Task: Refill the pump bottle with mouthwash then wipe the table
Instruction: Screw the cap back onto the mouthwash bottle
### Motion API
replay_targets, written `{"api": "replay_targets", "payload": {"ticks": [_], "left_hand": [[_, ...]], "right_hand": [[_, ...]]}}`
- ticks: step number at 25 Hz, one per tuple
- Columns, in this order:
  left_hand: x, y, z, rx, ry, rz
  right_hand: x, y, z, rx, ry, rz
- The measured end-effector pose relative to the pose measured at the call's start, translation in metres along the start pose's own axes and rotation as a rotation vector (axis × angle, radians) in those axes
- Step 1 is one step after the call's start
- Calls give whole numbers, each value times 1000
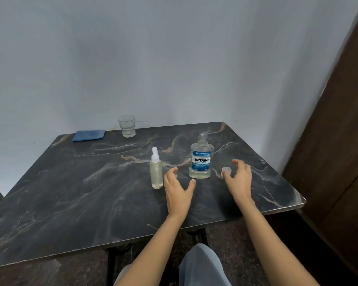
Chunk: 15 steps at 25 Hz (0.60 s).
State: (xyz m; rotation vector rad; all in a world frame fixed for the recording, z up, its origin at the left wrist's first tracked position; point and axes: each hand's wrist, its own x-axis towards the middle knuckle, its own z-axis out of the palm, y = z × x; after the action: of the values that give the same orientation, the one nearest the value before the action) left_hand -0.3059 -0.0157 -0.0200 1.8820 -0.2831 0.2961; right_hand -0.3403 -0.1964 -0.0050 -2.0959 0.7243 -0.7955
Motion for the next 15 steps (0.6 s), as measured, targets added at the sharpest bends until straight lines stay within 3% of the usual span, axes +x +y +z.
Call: {"api": "replay_targets", "payload": {"ticks": [3,6,12,15], "left_hand": [[10,3,19,-38,-58,-58],[23,4,33,-90,-74,-116],[31,-6,48,-8,-153,-65],[30,-8,49,-10,-126,-46]], "right_hand": [[19,13,2,-35,-143,45],[25,23,9,-40,-172,18],[29,17,2,323,-83,40],[45,-19,-19,431,-189,-76]]}}
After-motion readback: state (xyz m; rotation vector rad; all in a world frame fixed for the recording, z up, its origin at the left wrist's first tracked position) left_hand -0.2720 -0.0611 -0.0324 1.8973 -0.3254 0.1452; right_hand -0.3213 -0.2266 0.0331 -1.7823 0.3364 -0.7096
